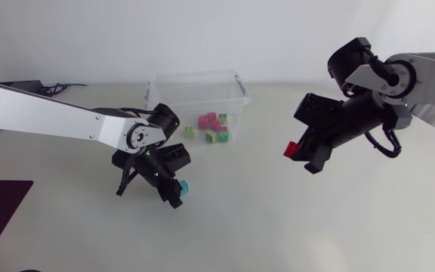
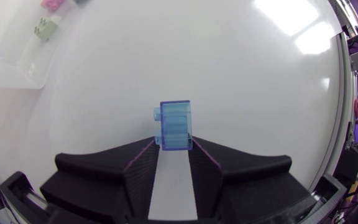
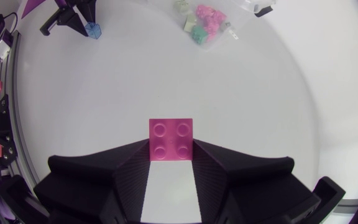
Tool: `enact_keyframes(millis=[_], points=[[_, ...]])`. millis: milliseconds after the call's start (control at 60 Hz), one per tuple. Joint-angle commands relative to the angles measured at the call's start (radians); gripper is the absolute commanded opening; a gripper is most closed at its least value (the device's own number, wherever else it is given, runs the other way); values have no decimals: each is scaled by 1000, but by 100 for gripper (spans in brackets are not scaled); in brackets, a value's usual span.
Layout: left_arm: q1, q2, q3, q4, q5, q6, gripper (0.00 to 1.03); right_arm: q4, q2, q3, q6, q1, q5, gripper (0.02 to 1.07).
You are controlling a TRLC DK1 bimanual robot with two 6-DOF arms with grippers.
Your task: Place the duplo bricks in the container
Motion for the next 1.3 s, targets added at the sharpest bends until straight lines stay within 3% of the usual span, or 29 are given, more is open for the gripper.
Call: enact_keyframes(millis=[0,100,167,300,600,717,833,850,883,1000,1283], points=[[2,31,-17,-5,7,23,29,-30,-27,61,32,26,-6,27],[2,41,-9,-7,3,23,35,-53,-33,104,54,51,-6,27],[5,38,-2,-7,-2,23,61,-67,-33,127,60,64,-6,27],[2,34,9,-5,-2,22,88,-79,-24,180,86,89,-6,27],[-2,78,61,12,-2,-8,89,-107,11,281,120,132,-3,27],[-10,100,87,16,-6,-49,81,-105,21,301,129,135,-3,27],[-21,121,104,16,-20,-89,52,-110,27,324,133,135,2,27],[-22,124,109,16,-28,-101,41,-111,28,327,133,135,2,27],[-22,129,112,16,-31,-109,32,-114,30,335,133,135,2,27],[-33,140,115,16,-43,-132,23,-125,45,369,138,138,5,27],[1,-12,149,-50,-53,-127,22,-145,205,624,190,129,11,27]])
